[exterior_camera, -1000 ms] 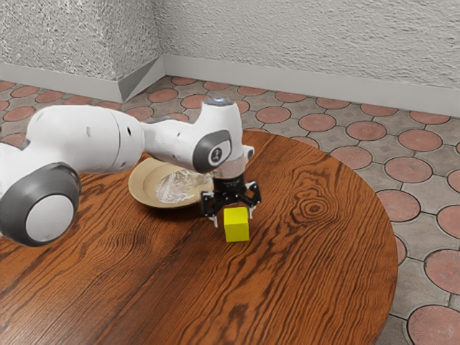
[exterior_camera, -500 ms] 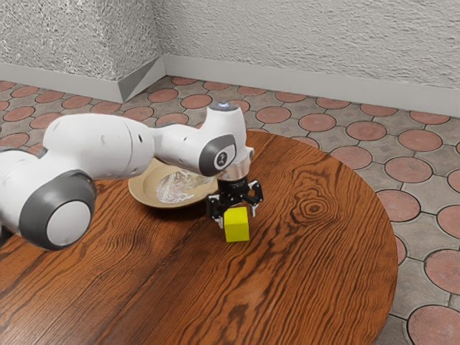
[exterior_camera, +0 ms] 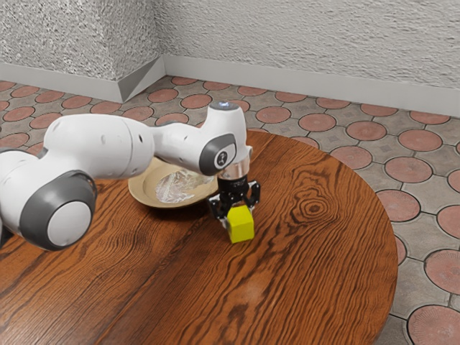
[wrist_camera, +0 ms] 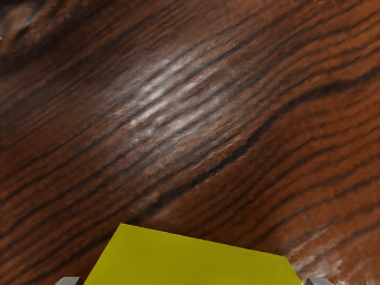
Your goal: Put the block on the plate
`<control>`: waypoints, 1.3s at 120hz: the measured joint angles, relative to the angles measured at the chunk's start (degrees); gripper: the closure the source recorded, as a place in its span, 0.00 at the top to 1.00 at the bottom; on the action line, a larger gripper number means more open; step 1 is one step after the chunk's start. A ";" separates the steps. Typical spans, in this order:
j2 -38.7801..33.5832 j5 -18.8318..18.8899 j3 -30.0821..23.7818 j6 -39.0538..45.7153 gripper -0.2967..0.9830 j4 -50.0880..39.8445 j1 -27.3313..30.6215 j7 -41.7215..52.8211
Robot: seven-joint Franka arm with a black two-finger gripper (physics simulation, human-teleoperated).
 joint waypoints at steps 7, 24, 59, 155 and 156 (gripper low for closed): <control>-0.17 0.01 0.04 -0.06 0.54 0.05 0.00 -0.23; -0.66 0.05 0.20 -0.15 0.52 0.12 0.18 -0.71; -3.37 1.99 0.48 -3.34 0.53 6.46 4.53 -1.39; 11.14 3.98 -3.61 -20.49 0.73 36.06 20.78 0.73; 10.12 3.99 -3.57 -20.86 0.73 35.37 20.68 0.88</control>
